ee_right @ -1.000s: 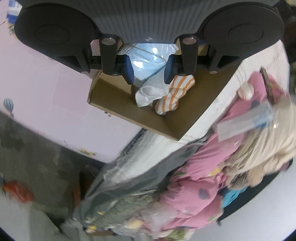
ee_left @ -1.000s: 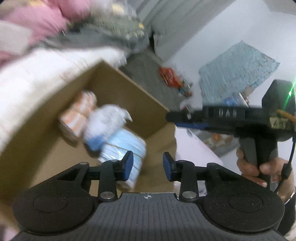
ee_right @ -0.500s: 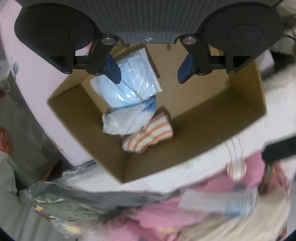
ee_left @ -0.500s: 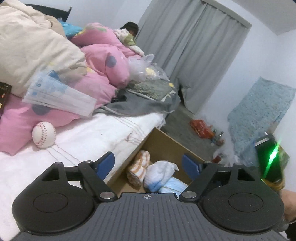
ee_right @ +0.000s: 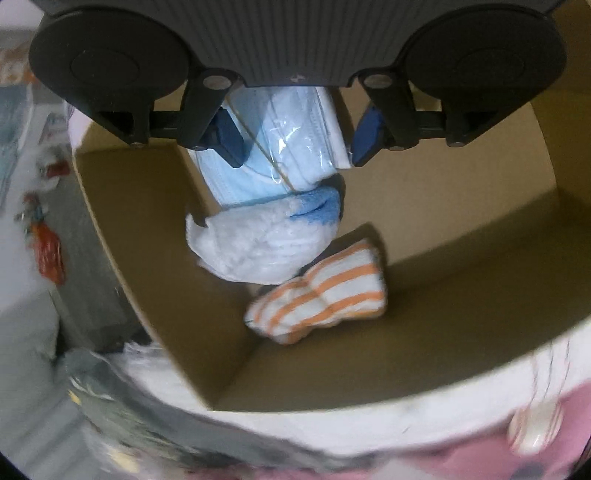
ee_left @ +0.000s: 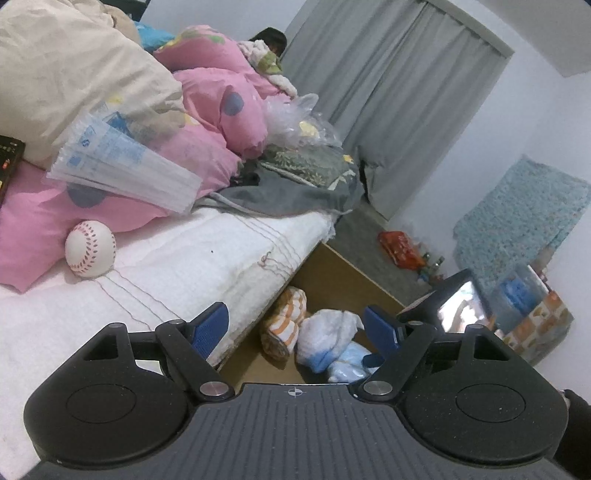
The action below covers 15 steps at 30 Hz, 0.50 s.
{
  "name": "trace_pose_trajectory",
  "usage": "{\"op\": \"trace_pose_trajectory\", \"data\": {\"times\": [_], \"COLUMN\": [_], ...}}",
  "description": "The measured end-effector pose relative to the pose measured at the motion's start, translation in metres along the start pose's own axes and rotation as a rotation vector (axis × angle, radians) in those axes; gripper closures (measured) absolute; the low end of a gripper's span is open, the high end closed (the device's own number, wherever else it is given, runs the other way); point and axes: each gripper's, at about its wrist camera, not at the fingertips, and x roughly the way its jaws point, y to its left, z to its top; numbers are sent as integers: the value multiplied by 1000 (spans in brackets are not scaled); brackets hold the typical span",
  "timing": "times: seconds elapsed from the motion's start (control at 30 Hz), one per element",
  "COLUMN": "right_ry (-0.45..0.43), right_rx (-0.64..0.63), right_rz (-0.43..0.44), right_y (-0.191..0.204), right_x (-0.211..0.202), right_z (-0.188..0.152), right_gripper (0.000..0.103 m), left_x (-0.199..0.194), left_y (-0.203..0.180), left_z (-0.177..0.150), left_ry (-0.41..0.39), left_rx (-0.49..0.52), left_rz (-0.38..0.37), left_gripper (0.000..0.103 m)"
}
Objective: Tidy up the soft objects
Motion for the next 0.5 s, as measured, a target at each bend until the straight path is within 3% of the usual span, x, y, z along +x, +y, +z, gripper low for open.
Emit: {"op": "trace_pose_trajectory", "data": {"times": [0.33, 0.43, 0.5], "right_ry": [-207, -235, -185], "right_rx": [379, 317, 265], "right_rz": [19, -46, -56], "right_y": [-68, -54, -44], "right_x": [-46, -45, -33], "right_z": [-20, -22, -24], "right_gripper": [72, 72, 72], "left_x": [1, 1, 0], "left_y": [1, 1, 1], "left_z": [-2, -3, -3], "left_ry": [14, 16, 18], "left_rx": [-9, -10, -9], "left_rz": [-25, -28, -30], "left_gripper": [22, 22, 22]}}
